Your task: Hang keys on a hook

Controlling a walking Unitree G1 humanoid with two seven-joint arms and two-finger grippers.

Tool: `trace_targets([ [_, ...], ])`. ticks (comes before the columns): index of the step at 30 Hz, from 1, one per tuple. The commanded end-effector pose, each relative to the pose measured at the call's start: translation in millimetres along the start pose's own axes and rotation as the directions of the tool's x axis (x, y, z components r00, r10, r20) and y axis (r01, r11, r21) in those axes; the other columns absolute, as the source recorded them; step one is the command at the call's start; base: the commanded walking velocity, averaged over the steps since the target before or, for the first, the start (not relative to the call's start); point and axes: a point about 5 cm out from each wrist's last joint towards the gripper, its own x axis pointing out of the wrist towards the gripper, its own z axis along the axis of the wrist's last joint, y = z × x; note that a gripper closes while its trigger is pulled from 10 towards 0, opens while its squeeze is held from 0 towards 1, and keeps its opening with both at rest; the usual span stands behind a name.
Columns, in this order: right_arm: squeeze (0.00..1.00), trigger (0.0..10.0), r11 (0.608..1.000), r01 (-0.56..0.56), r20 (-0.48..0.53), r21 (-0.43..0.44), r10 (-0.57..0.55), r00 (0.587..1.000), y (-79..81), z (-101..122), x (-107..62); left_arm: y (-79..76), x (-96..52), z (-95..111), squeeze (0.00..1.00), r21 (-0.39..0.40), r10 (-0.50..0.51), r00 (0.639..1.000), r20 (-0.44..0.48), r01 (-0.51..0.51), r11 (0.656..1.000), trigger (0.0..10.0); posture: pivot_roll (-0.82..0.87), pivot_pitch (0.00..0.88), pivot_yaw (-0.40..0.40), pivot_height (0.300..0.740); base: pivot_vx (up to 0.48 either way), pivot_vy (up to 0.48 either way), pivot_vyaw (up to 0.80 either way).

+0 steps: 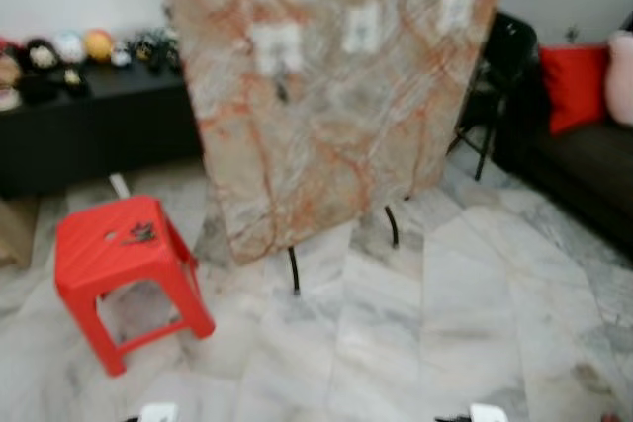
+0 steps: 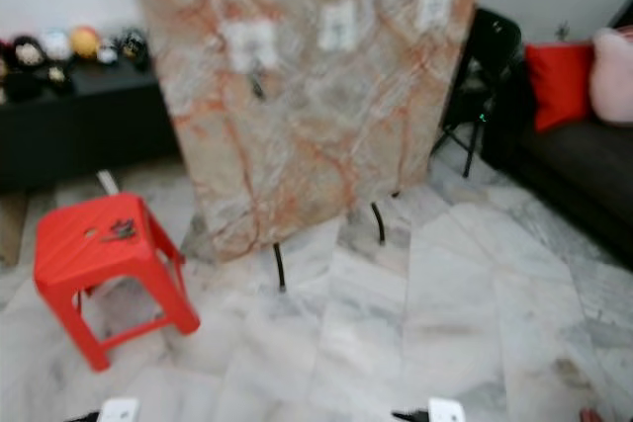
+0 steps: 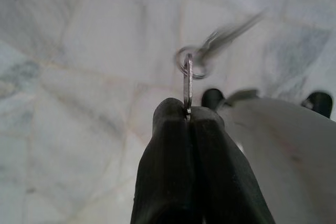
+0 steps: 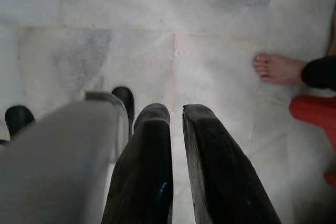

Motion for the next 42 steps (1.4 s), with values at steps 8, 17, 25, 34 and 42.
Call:
trace_targets([
  [8,0.0,10.0,1.0,-0.021,0.021,-0.008,0.021,1.0,3.1,7,0.4,2.8,-1.6,-10,0.0,0.029,0.0,1.0,-0.03,0.001,1.0,10.0,0.12,0.0,-0.039,0.726,0.0,0.0,0.0],
  [17,0.0,10.0,1.0,-0.013,0.043,0.01,0.013,0.999,-0.2,7,0.0,-1.3,-2.2,-17,0.0,0.028,-0.011,0.999,-0.048,0.013,1.0,10.0,0.08,0.0,-0.029,0.726,0.0,0.0,0.0],
  [25,0.0,10.0,0.997,-0.014,0.027,0.073,0.012,1.0,-1.1,5,-0.1,-3.2,-1.5,-13,0.0,0.022,-0.017,0.999,-0.039,0.017,1.0,10.0,0.08,0.0,-0.036,0.726,0.092,0.0,-0.07],
  [34,0.0,10.0,0.997,-0.022,0.033,0.073,0.019,0.999,-0.5,7,0.0,-4.4,-1.1,-11,0.0,0.032,-0.025,0.999,-0.033,0.026,0.999,10.0,0.07,0.0,-0.026,0.726,0.254,0.0,-0.66],
  [42,0.0,10.0,0.997,-0.009,0.041,0.079,0.006,0.999,0.3,8,0.2,-1.9,-1.1,-9,0.0,0.031,-0.015,1.0,-0.022,0.016,0.999,10.0,0.06,0.0,-0.017,0.726,0.285,0.0,0.0],
])
